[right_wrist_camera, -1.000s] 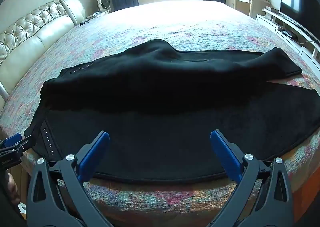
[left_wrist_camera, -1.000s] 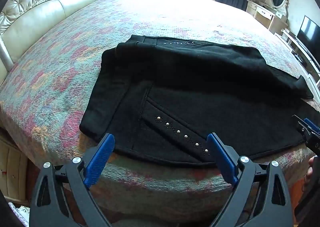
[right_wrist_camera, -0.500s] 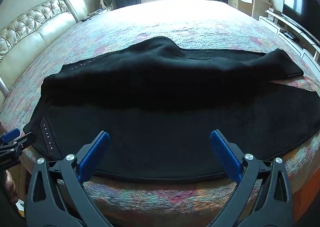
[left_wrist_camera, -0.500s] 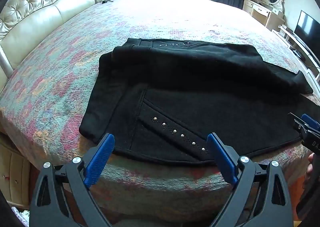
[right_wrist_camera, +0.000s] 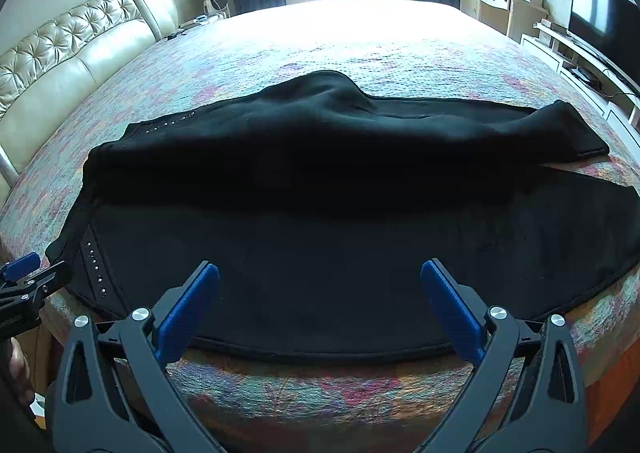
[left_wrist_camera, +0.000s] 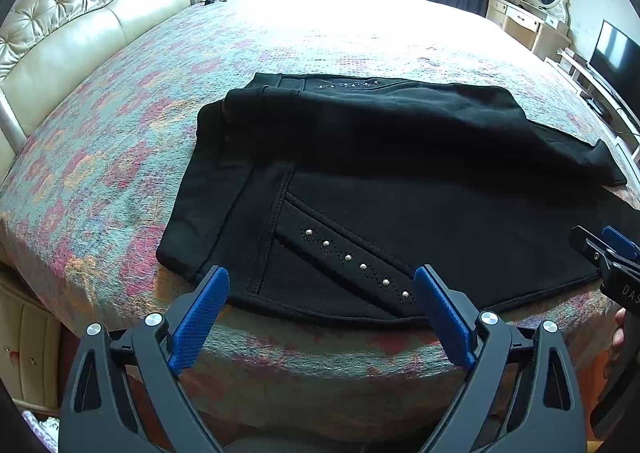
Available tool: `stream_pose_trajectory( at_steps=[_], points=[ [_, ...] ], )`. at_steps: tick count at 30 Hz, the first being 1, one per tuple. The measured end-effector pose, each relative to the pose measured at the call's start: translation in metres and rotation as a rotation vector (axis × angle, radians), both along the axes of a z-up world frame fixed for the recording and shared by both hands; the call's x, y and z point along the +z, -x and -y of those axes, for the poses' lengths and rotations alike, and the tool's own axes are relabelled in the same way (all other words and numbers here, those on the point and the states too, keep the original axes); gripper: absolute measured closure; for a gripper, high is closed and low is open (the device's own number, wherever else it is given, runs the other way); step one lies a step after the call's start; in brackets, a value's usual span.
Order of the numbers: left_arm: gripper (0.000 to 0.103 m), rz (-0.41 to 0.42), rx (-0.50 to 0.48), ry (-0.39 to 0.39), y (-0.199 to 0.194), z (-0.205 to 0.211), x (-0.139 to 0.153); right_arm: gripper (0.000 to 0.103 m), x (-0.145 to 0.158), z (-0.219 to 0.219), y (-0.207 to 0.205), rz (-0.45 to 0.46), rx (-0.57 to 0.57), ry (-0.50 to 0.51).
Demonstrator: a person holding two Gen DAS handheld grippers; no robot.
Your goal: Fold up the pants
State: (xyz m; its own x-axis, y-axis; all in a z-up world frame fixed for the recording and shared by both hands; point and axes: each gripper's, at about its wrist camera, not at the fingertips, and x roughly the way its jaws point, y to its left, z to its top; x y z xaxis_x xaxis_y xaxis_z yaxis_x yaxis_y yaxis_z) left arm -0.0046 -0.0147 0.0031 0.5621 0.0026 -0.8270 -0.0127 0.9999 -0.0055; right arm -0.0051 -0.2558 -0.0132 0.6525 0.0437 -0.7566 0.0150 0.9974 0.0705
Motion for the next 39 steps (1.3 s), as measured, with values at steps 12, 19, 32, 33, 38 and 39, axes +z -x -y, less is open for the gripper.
stream_pose_trajectory(
  at_steps=[12, 19, 32, 33, 38, 39],
  points=[
    [0.010, -0.001, 0.004, 0.006, 0.001, -0.001, -0.002, 0.002, -0.001, 0.002, 0.001, -0.005, -0.011, 0.010],
    [0.010, -0.002, 0.003, 0.006, 0.001, -0.001, -0.002, 0.002, -0.002, 0.004, 0.000, -0.008, -0.028, 0.026],
    [0.010, -0.012, 0.003, 0.009, 0.002, -0.001, -0.005, 0.002, -0.003, 0.011, -0.002, -0.015, -0.060, 0.036],
    [0.010, -0.010, 0.003, 0.009, 0.001, 0.000, -0.005, 0.002, -0.003, 0.011, -0.002, -0.014, -0.060, 0.037],
    [0.010, -0.008, 0.003, 0.012, 0.001, 0.000, -0.005, 0.002, -0.004, 0.011, -0.002, -0.014, -0.062, 0.039],
    [0.010, -0.007, 0.004, 0.011, 0.002, 0.000, -0.005, 0.002, -0.004, 0.011, -0.002, -0.015, -0.062, 0.038]
  ],
)
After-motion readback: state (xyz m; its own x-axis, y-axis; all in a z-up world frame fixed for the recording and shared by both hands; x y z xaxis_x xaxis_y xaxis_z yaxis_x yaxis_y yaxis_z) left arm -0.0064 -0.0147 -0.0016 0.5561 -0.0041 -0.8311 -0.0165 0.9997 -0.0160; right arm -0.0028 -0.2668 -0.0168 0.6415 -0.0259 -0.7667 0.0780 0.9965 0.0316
